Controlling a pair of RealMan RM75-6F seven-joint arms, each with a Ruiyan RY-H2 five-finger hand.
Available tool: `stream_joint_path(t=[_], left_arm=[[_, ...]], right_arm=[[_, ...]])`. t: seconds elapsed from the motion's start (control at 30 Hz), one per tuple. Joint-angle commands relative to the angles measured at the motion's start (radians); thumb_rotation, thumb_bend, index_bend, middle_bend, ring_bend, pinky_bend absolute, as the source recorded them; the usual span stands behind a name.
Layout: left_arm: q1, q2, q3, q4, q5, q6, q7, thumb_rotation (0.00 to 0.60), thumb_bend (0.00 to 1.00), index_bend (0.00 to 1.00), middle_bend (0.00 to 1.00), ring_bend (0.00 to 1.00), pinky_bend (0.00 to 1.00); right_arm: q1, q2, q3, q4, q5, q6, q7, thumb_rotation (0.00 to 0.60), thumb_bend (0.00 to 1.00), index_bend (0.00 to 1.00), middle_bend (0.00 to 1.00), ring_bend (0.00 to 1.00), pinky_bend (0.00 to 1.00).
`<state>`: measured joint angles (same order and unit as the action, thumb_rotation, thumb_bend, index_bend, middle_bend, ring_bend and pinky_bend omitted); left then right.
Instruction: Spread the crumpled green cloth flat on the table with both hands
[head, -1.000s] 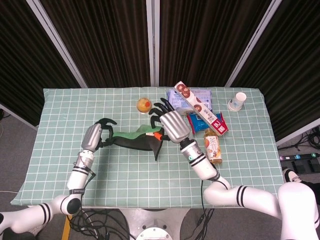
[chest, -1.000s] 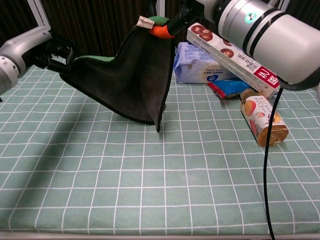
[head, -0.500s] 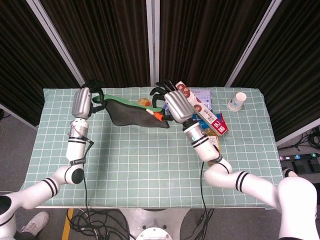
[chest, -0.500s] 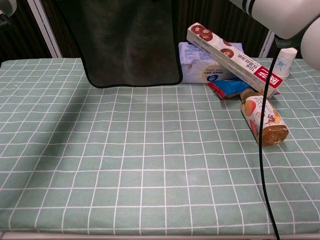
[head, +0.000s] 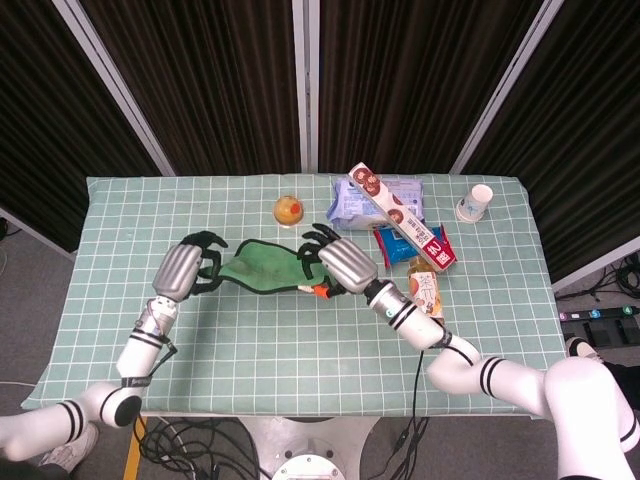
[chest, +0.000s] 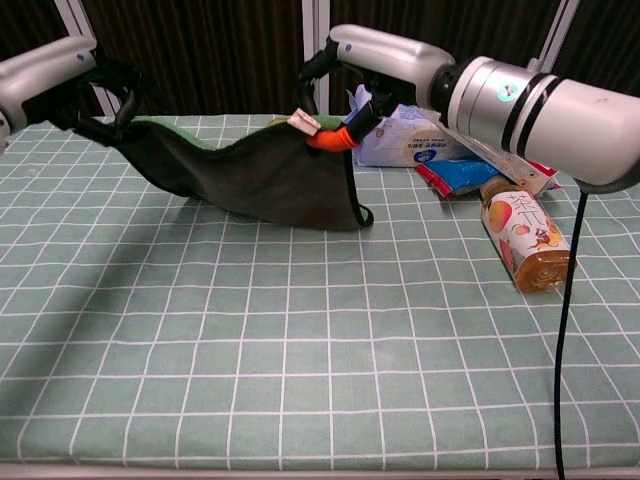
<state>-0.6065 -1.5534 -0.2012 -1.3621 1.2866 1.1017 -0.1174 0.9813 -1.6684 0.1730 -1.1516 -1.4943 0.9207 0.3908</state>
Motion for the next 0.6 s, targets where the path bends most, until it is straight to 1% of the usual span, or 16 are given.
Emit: stream_joint_path(t=[0.03, 0.23, 0.5, 0.6], left_arm=[[0.024, 0.036, 0.043, -0.049, 0.030, -0.009, 0.012, 0.600, 0.45, 0.83, 0.44, 0.24, 0.23], [0.033, 0.061, 0.095, -0.097, 0.055, -0.039, 0.050, 0.600, 0.44, 0.82, 0.44, 0.24, 0.23], [0.039, 0.049, 0.144, -0.116, 0.069, -0.071, 0.101, 0.600, 0.42, 0.80, 0.43, 0.23, 0.23], [0.038, 0.048, 0.161, -0.118, 0.073, -0.088, 0.124, 0.600, 0.40, 0.75, 0.42, 0.24, 0.23]], right_arm=[[-0.014, 0.001, -0.035, -0.007, -0.029, 0.001, 0.013, 0.600, 0.44, 0.72, 0.33, 0.12, 0.00], [-0.035, 0.004, -0.088, -0.025, -0.062, 0.005, 0.007, 0.600, 0.43, 0.72, 0.33, 0.12, 0.00], [-0.049, 0.001, -0.150, -0.032, -0.101, -0.010, -0.035, 0.600, 0.43, 0.72, 0.33, 0.11, 0.00], [-0.053, -0.002, -0.166, -0.031, -0.114, -0.011, -0.051, 0.600, 0.43, 0.72, 0.33, 0.11, 0.00]])
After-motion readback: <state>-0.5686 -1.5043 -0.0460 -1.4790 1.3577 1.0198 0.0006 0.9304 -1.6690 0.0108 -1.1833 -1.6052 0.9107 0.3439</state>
